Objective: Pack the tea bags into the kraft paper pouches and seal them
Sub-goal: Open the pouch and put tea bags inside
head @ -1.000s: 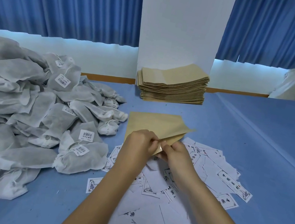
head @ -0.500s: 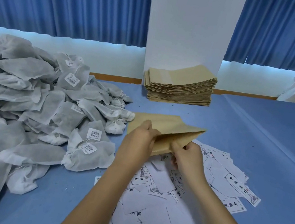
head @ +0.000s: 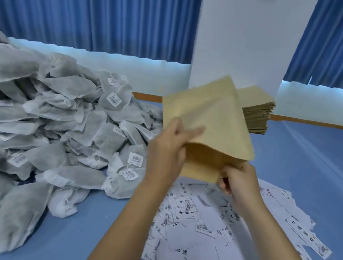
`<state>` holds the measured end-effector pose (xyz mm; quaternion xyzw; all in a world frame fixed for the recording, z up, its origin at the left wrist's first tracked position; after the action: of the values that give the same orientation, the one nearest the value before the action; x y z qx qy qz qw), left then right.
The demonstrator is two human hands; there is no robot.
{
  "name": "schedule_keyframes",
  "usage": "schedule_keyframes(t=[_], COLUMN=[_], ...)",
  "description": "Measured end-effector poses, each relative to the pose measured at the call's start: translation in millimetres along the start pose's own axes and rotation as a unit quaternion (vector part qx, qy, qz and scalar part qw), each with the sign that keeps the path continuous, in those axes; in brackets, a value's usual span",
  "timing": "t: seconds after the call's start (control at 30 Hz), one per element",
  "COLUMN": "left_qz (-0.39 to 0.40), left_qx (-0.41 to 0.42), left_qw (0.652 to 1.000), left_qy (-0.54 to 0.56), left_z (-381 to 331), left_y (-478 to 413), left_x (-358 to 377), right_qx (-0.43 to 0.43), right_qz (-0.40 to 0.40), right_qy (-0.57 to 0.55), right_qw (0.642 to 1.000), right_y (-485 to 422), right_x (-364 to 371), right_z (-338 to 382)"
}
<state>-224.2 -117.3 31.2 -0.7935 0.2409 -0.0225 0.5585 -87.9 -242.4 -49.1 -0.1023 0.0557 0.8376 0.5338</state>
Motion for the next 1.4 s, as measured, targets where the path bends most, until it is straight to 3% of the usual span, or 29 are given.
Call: schedule_keyframes(t=[0.07,0.17,0.23,0.3,0.37,0.43,0.6,0.77,0.9,1.1,1.2,1.4], left_qz=[-0.110,-0.113,-0.103,-0.082,-0.052,-0.019,0.016,0.026,0.005,0.027,0.127,0.091], left_qx=[-0.044,-0.045,-0.029,-0.019,-0.041,-0.081,-0.171,-0.253,-0.258,-0.280,-0.247,-0.313], left_qw=[0.991,0.992,0.994,0.995,0.995,0.993,0.985,0.966,0.964,0.959,0.961,0.940], left_qy=[0.064,0.038,-0.010,-0.046,-0.068,-0.079,-0.027,0.051,0.057,0.031,-0.009,0.101], left_z=[3,4,10,21,36,50,82,88,85,82,65,65], left_y=[-11,-25,-31,-36,-39,-39,-22,-5,1,1,2,17], left_x=[-28,-54,-70,-81,-86,-84,-73,-47,-44,-41,-22,-7], right_qx=[-0.014,-0.035,-0.074,-0.144,-0.206,-0.237,-0.276,-0.255,-0.322,-0.374,-0.335,-0.299], right_qz=[0.022,0.071,0.150,0.261,0.328,0.338,0.250,0.204,0.160,0.262,0.205,0.053], right_qy=[0.042,-0.001,-0.050,0.094,0.319,0.408,0.460,0.435,0.404,0.139,-0.011,-0.015], right_qw=[0.999,0.997,0.985,0.950,0.865,0.814,0.806,0.839,0.841,0.879,0.920,0.953], right_y=[-4,-2,6,18,27,29,11,3,10,53,47,39], right_x=[15,51,85,124,161,187,217,219,189,90,62,57], right_z=[10,28,42,42,26,14,11,8,29,59,68,59])
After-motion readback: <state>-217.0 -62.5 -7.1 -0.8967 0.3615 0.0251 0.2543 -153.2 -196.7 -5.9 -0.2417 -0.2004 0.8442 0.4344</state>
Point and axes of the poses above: each hand's wrist, its own y-axis away from the middle knuckle, its own x-axis out of the palm, z = x × y, the point moved 6 cm from there along -y, towards the middle knuckle, and after that the axes turned 11 degrees about y, right-handed, at the moved point
